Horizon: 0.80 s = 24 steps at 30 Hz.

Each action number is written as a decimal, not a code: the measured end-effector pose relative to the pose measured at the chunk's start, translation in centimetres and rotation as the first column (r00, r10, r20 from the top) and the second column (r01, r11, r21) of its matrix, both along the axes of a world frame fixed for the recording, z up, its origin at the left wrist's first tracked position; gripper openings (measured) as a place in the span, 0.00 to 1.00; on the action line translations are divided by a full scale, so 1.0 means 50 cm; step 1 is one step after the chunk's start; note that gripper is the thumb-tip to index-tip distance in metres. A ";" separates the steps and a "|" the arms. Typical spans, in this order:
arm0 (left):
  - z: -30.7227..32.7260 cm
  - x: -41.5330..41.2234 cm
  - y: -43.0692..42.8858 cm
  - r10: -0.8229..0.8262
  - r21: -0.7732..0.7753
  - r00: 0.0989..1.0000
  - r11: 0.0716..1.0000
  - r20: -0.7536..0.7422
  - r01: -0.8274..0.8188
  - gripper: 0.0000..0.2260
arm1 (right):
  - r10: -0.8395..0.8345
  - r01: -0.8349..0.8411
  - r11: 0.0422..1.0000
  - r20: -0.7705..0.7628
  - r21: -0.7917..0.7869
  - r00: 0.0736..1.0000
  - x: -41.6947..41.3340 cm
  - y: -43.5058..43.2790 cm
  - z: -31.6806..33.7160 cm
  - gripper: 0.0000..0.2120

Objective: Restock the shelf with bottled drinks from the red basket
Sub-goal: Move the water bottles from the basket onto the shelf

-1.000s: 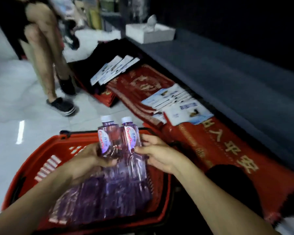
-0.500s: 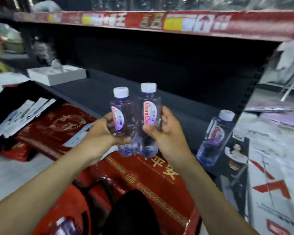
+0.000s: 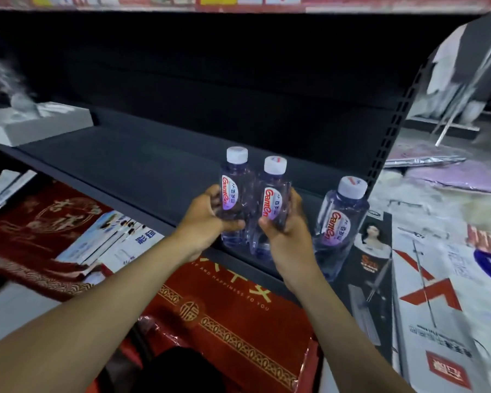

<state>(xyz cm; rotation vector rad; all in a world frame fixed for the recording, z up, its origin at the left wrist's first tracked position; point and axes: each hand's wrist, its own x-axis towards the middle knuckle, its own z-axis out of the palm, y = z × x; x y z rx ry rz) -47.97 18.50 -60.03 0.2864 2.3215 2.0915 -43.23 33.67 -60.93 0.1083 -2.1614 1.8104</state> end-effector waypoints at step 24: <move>-0.033 0.023 0.005 0.008 -0.127 0.999 0.992 -0.039 -0.013 0.31 | -0.345 0.315 0.910 0.071 0.269 0.936 0.124 0.127 -0.035 0.31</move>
